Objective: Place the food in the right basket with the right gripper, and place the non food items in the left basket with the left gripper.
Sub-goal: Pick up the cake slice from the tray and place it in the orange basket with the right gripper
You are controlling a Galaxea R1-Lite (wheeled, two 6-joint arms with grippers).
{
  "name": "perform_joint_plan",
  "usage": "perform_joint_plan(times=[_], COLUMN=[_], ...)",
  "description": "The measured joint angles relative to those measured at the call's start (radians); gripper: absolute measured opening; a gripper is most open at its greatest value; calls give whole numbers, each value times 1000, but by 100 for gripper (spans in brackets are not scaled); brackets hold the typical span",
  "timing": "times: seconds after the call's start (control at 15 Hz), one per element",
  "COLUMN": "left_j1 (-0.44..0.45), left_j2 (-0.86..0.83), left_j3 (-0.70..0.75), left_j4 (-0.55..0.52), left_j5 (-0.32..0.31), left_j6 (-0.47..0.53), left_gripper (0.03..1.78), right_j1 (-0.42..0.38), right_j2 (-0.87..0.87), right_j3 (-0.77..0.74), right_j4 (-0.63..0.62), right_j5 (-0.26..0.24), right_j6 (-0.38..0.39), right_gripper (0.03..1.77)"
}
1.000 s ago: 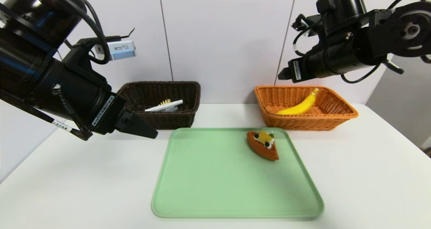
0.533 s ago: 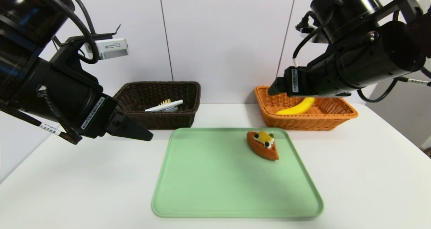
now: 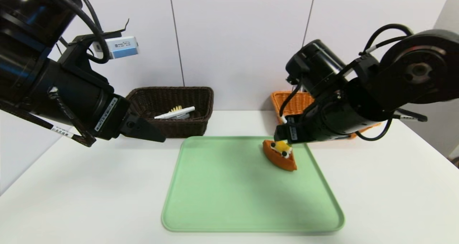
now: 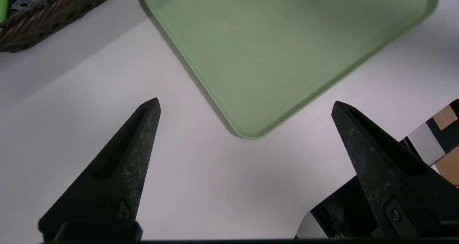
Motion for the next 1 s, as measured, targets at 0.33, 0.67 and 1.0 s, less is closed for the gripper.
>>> perform_joint_plan(times=[0.33, 0.67, 1.0], left_j1=[1, 1, 4], left_j2=[11, 11, 8], left_j3=[12, 14, 28], left_j4=[-5, -4, -6], left_j5=[3, 7, 9], left_j6=[-13, -13, -14], left_gripper=[169, 169, 169], right_j1=[7, 7, -2], right_j2=[83, 187, 260], right_j3=[3, -8, -47], right_j4=[-13, -39, -39], right_j5=[-9, -20, -18], right_j6=[2, 2, 4], right_gripper=[169, 169, 169])
